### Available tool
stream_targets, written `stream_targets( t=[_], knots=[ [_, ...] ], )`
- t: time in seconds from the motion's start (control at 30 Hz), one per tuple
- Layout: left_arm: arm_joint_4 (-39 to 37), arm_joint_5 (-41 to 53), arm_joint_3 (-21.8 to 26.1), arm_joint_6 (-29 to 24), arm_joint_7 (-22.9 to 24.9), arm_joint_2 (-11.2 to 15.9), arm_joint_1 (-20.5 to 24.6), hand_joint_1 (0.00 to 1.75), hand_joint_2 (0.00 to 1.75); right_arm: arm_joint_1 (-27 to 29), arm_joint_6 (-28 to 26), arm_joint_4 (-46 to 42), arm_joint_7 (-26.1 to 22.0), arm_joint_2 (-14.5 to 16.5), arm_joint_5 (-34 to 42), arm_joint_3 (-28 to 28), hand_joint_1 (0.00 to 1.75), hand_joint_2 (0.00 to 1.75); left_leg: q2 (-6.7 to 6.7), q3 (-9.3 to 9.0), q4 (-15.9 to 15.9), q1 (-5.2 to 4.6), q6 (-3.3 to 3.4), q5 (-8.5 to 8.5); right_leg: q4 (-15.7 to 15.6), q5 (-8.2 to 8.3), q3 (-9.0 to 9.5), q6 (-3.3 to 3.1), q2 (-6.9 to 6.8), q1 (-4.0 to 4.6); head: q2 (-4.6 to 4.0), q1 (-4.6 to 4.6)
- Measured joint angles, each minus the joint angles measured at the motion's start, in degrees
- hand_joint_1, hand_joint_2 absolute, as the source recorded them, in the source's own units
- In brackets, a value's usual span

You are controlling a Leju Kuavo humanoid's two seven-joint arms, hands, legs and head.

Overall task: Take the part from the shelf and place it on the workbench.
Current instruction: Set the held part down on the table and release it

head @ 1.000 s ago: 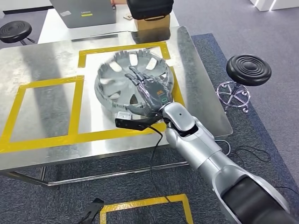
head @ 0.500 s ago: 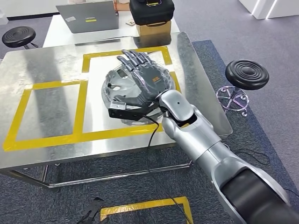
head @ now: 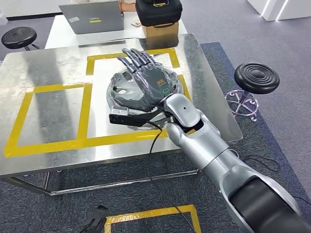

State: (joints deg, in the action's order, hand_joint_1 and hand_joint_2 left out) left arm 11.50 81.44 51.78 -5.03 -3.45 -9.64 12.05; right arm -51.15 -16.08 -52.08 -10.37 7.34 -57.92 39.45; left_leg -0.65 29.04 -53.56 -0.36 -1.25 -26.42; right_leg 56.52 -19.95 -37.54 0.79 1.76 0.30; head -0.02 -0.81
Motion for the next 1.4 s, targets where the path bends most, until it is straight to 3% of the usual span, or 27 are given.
stream_targets(
  t=[0.1,0.2,0.27,0.33,0.4,0.43,0.5,0.53,0.6,0.67,0.7,0.77,0.87,0.9,0.93,0.97,1.03,1.1,1.17,1.23,1.3,1.37,1.4],
  knots=[
    [0.0,-0.2,0.0,-0.01,0.03,0.01,0.0,0.0,0.0,0.22,-0.04,-0.02,-0.02,0.0,-0.01,0.0,0.0,0.0,0.0,0.07,-0.12,-0.05,0.1,-0.06,-0.12,0.08,0.04,0.13,0.01,-0.12,0.0,0.0],
    [0.0,-0.4,0.01,-0.06,0.18,-0.11,0.05,0.0,0.0,0.28,-0.19,-0.11,-0.08,0.0,-0.02,-0.02,0.0,0.0,0.15,-0.34,0.9,-0.02,1.18,0.9,-0.83,0.54,0.11,1.04,-0.01,-0.25,0.0,0.05],
    [0.0,-0.44,0.02,-0.14,0.2,-0.32,0.14,0.0,0.0,0.25,-0.43,-0.2,-0.12,-0.03,-0.01,-0.05,0.0,0.0,0.48,-1.0,2.46,0.49,1.61,1.98,1.66,-1.19,-1.23,1.66,-0.27,-0.15,0.0,-0.12],
    [0.0,-0.46,0.02,-0.17,0.2,-0.45,0.18,0.0,0.0,0.52,-0.62,-0.16,-0.14,-0.09,-0.01,-0.07,0.0,0.0,0.74,-1.19,2.8,0.95,1.52,2.14,8.74,-4.67,-4.42,2.36,-0.55,-0.6,0.0,-0.3],
    [0.0,-0.46,0.03,-0.17,0.2,-0.5,0.13,0.0,0.0,1.09,-0.66,-0.02,-0.15,-0.24,0.01,-0.07,0.0,0.0,0.83,-1.21,2.47,1.51,1.05,1.85,14.21,-6.15,-6.87,3.26,-0.83,-1.25,0.0,-0.28],
    [0.0,-0.46,0.04,-0.17,0.2,-0.51,0.11,0.0,0.0,1.26,-0.67,0.04,-0.16,-0.31,0.01,-0.07,0.0,0.0,0.83,-1.19,2.07,1.91,0.59,1.54,14.08,-5.43,-6.74,3.8,-1.03,-1.63,0.0,-0.29],
    [0.01,-0.46,0.04,-0.17,0.2,-0.51,0.11,0.0,0.0,1.27,-0.67,0.08,-0.19,-0.38,0.02,-0.07,0.0,0.0,0.83,-0.95,0.39,2.83,-0.77,0.34,8.49,-2.51,-3.64,5.33,-1.51,-2.54,0.0,-0.32],
    [0.02,-0.45,0.04,-0.18,0.2,-0.43,0.17,0.0,0.0,1.17,-0.67,0.09,-0.2,-0.39,0.04,-0.07,0.0,0.0,0.82,-0.55,-0.85,3.12,-1.58,-0.46,5.7,-1.79,-2.05,5.8,-1.52,-2.84,0.0,-0.57],
    [0.05,-0.43,0.04,-0.21,0.21,-0.35,0.26,0.0,0.0,1.13,-0.71,0.08,-0.27,-0.35,0.07,-0.07,0.0,0.0,0.8,0.46,-2.85,3.2,-2.64,-1.47,3.86,-2.23,-1.01,5.1,-1.25,-2.98,0.0,-0.74],
    [0.07,-0.42,0.04,-0.23,0.23,-0.39,0.27,0.0,0.0,1.23,-0.75,0.09,-0.32,-0.32,0.09,-0.08,0.0,0.0,0.78,1.11,-3.33,3.2,-3.0,-1.52,4.71,-2.59,-1.86,3.28,-0.91,-2.78,0.01,-0.41],
    [0.07,-0.42,0.04,-0.23,0.23,-0.4,0.29,0.0,0.0,1.27,-0.75,0.1,-0.32,-0.34,0.1,-0.09,0.0,0.0,0.79,1.26,-3.47,3.3,-3.07,-1.75,4.9,-2.6,-2.17,2.78,-0.85,-2.69,0.01,-0.1],
    [0.07,-0.42,0.04,-0.21,0.24,-0.44,0.38,0.0,0.0,1.21,-0.75,0.1,-0.37,-0.35,0.09,-0.09,0.0,0.0,0.79,2.6,-6.09,3.23,-3.04,-3.68,4.93,-2.52,-2.4,2.0,-0.78,-2.6,0.01,0.18],
    [0.07,-0.42,0.04,-0.21,0.24,-0.46,0.4,0.0,0.0,1.23,-0.74,0.11,-0.38,-0.35,0.09,-0.08,0.0,0.0,0.77,7.77,-16.65,2.57,-2.52,-8.56,4.64,-2.17,-2.5,1.28,-0.86,-2.25,0.0,0.47],
    [0.07,-0.42,0.04,-0.21,0.24,-0.46,0.37,0.0,0.0,1.27,-0.74,0.12,-0.38,-0.35,0.09,-0.07,0.0,0.0,0.76,9.06,-19.08,2.38,-2.24,-9.07,4.61,-2.04,-2.58,1.11,-0.88,-2.08,0.0,0.49],
    [0.07,-0.42,0.04,-0.21,0.24,-0.47,0.34,0.0,0.0,1.28,-0.73,0.13,-0.38,-0.35,0.09,-0.07,0.0,0.0,0.76,9.45,-19.66,2.19,-1.89,-8.54,4.6,-1.88,-2.68,0.97,-0.88,-1.93,0.0,0.49],
    [0.07,-0.42,0.04,-0.21,0.24,-0.47,0.34,0.0,0.0,1.25,-0.73,0.13,-0.38,-0.35,0.09,-0.07,0.0,0.0,0.75,8.84,-18.29,2.0,-1.47,-7.11,4.59,-1.71,-2.78,0.92,-0.87,-1.82,0.0,0.49],
    [0.07,-0.42,0.04,-0.22,0.24,-0.47,0.44,0.0,0.0,1.08,-0.73,0.13,-0.38,-0.34,0.09,-0.07,0.0,0.0,0.74,5.63,-11.97,1.57,-0.59,-3.61,4.61,-1.26,-2.97,1.15,-0.81,-1.67,0.0,0.51],
    [0.07,-0.42,0.04,-0.22,0.24,-0.52,0.68,0.0,0.0,0.84,-0.73,0.13,-0.38,-0.34,0.09,-0.08,0.0,0.0,0.64,3.32,-6.84,1.28,-0.36,-2.03,4.54,-0.62,-3.33,1.77,-0.73,-1.47,0.0,0.54],
    [0.07,-0.42,0.04,-0.22,0.24,-0.6,0.77,0.0,0.0,0.75,-0.72,0.13,-0.43,-0.35,0.08,-0.09,0.0,0.0,0.43,3.39,-5.65,1.09,-0.27,-1.62,3.83,0.35,-3.53,2.56,-0.77,-1.43,0.0,0.56],
    [0.07,-0.42,0.04,-0.25,0.24,-0.59,0.65,0.0,0.0,0.83,-0.71,0.14,-0.48,-0.39,0.09,-0.09,0.0,0.0,0.35,4.01,-5.48,1.15,0.4,-0.61,3.37,0.53,-3.82,3.24,-0.98,-1.59,0.01,0.55],
    [0.07,-0.42,0.04,-0.26,0.24,-0.6,0.6,0.0,0.0,0.85,-0.71,0.15,-0.49,-0.44,0.1,-0.09,0.0,0.0,0.4,4.67,-5.28,1.23,1.09,0.33,6.4,-2.44,-5.09,3.54,-1.22,-1.58,0.01,0.33],
    [0.07,-0.42,0.04,-0.26,0.24,-0.68,0.59,0.0,0.0,0.88,-0.7,0.15,-0.49,-0.46,0.1,-0.09,0.0,0.0,0.46,5.55,-5.28,0.97,1.58,1.05,13.68,-7.36,-7.27,3.58,-1.31,-1.39,0.0,0.11],
    [0.07,-0.42,0.04,-0.26,0.24,-0.72,0.58,0.0,0.0,0.96,-0.7,0.17,-0.49,-0.46,0.09,-0.09,0.0,0.0,0.49,6.04,-5.29,0.79,1.75,1.43,16.93,-9.04,-7.99,3.53,-1.3,-1.25,0.0,0.1]
  ],
)
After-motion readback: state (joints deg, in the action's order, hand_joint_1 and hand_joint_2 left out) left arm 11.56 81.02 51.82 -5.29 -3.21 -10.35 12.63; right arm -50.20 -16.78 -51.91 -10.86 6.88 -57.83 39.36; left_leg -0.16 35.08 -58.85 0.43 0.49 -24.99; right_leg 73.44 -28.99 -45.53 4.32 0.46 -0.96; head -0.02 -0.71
